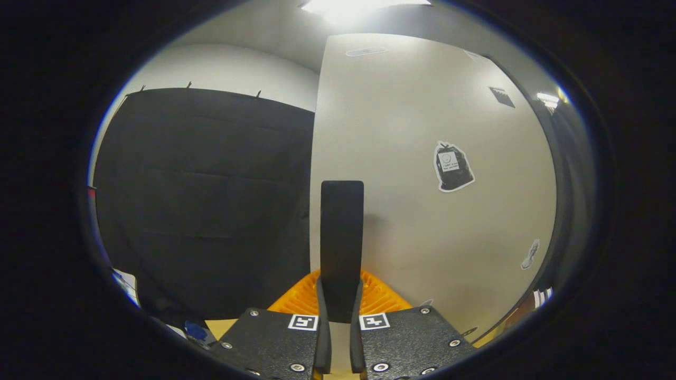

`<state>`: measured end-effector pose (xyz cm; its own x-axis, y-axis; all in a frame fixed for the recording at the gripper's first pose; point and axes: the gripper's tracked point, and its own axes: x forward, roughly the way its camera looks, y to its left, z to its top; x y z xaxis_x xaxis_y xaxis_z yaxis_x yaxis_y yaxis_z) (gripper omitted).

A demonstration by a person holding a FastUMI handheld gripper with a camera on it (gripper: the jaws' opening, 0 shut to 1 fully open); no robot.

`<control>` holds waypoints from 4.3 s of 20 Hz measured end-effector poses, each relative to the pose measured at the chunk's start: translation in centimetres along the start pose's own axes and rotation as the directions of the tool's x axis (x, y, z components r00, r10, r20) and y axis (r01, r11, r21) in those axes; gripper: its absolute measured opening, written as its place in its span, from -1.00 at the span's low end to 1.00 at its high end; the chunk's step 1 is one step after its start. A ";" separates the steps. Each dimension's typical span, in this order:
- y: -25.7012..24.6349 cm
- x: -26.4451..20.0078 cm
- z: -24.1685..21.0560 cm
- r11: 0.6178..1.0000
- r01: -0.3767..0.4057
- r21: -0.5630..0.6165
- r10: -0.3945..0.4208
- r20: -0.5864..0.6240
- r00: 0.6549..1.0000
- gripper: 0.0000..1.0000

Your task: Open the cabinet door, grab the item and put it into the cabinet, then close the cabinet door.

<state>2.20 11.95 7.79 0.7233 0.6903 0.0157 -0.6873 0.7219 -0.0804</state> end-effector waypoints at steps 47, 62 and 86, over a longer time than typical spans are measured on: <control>16.3 1.4 -13.6 0.944 -0.325 -0.054 0.329 0.106 0.938 0.62; 22.0 29.3 -34.4 0.805 -0.533 0.261 0.586 -0.214 0.782 0.71; 24.2 34.6 -42.1 0.883 -0.434 0.181 0.470 -0.308 0.827 -0.53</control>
<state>13.43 51.32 -35.56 0.2960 0.8956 -0.3320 -0.9326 0.3462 0.1023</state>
